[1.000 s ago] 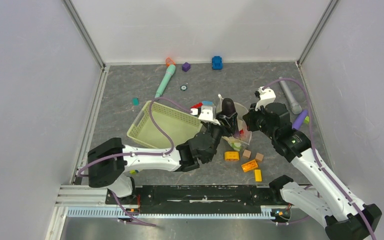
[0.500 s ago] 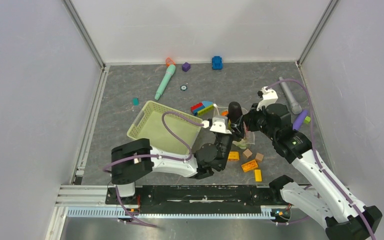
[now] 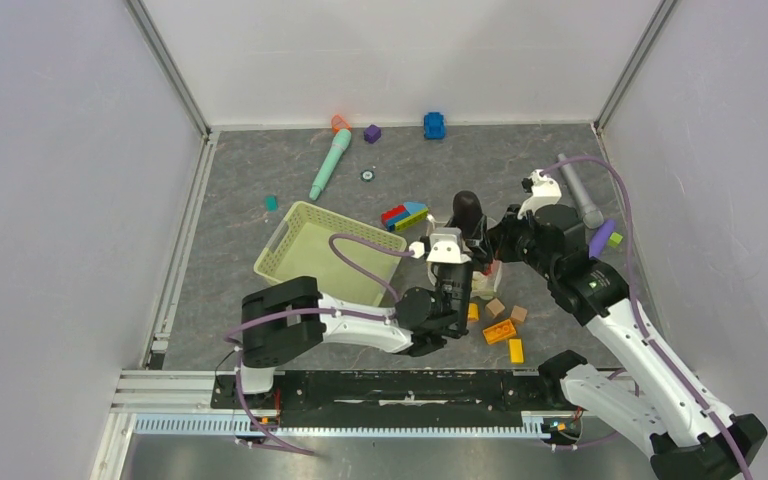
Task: Place the food in the zip-top bag and seal the zipper
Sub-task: Place the fake vegetable in the zipper food storage bag, then adjust the fake vegetable in the zipper food storage bag.
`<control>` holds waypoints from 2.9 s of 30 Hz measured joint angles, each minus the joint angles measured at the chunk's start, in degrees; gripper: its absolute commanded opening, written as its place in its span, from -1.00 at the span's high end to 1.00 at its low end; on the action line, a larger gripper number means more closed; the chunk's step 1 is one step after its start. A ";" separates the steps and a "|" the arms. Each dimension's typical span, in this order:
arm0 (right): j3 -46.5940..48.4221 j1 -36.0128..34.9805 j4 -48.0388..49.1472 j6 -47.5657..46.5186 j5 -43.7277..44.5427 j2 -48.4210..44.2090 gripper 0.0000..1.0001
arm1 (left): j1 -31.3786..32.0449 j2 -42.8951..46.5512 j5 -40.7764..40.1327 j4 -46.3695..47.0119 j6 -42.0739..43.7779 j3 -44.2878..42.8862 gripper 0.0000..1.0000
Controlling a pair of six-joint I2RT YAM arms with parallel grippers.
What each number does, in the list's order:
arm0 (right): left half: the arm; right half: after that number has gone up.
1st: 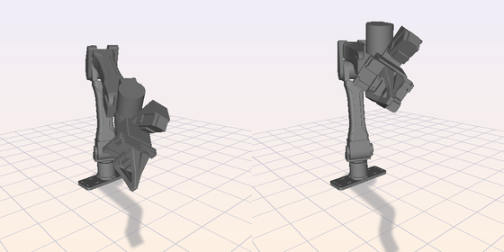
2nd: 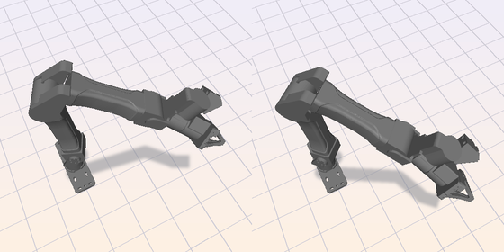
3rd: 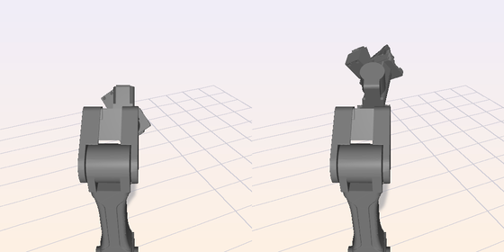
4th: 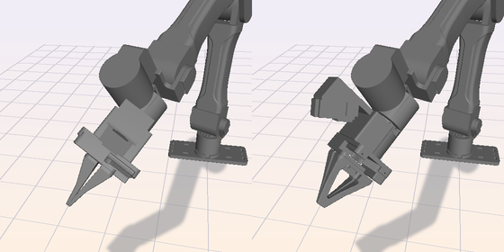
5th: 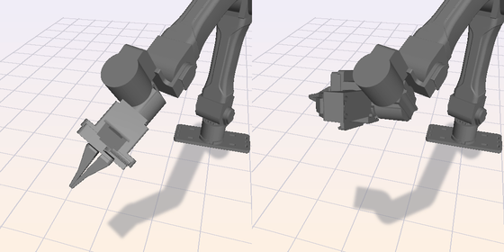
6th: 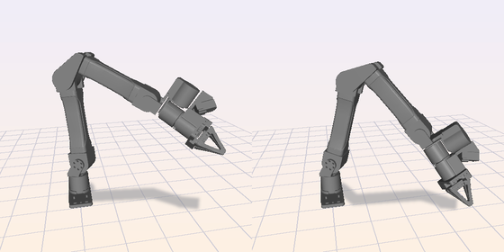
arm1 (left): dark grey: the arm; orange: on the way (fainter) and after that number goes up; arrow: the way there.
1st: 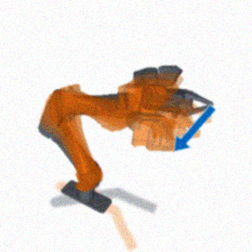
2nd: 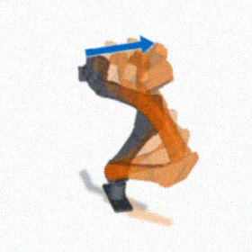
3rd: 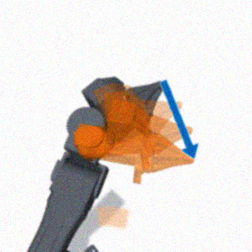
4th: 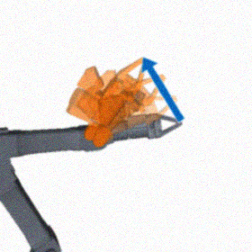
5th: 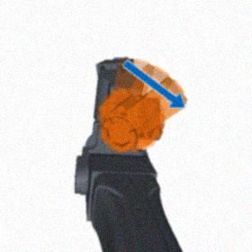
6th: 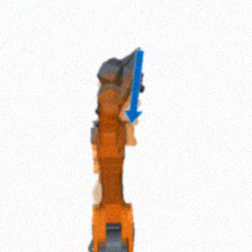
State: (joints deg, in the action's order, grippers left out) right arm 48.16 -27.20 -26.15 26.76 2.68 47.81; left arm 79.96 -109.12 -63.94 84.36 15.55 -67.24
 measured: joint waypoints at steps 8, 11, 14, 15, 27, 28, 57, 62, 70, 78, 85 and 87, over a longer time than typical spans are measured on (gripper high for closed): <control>0.28 -0.07 -0.09 3.23 -1.66 -0.70 0.87 | 1.31 0.09 -1.16 1.38 -3.43 6.62 0.51; 0.28 -0.07 -0.09 3.63 -1.66 -0.76 0.86 | 3.28 0.15 -2.58 1.44 -4.85 9.14 0.26; 0.28 -0.07 -0.02 3.69 -1.84 -0.79 0.84 | 5.51 0.15 -3.78 1.42 -5.46 10.25 -0.09; 0.28 -0.07 -0.02 3.67 -1.86 -0.79 0.83 | 6.16 0.15 -4.15 1.44 -5.49 10.25 -0.24; 0.48 -0.07 0.07 2.91 -3.23 -0.48 0.80 | 10.12 1.27 -10.29 1.53 -1.95 9.90 -0.99; 0.48 -0.07 0.11 2.84 -3.34 -0.37 0.81 | 10.29 1.77 -10.86 1.53 -1.11 9.92 -0.99; -3.26 -0.07 6.19 -1.42 -4.17 2.82 0.81 | 8.92 38.16 8.37 -63.01 -25.38 13.84 -0.99; -4.07 -0.07 6.86 -2.82 -4.20 2.51 0.81 | 2.25 46.82 14.99 -75.17 -32.96 13.84 -0.99; -4.50 -0.07 6.82 -4.63 -4.00 1.73 0.81 | -7.69 60.46 21.92 -93.07 -43.63 13.97 -0.99; -4.52 -0.07 6.82 -6.69 -3.96 1.68 0.81 | -17.44 59.74 37.29 -101.53 -49.07 15.13 -0.99; -4.52 -0.07 6.82 -7.82 -4.00 1.75 0.81 | -17.64 52.81 49.81 -100.65 -49.05 17.59 -0.99; -4.52 -0.07 6.82 -8.20 -4.07 1.75 0.82 | -17.66 50.62 51.67 -99.10 -49.07 17.62 -0.99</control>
State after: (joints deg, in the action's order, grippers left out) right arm 43.64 -27.27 -19.33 18.57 -1.39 49.56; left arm 62.30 -58.50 -12.27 -14.74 -33.52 -49.63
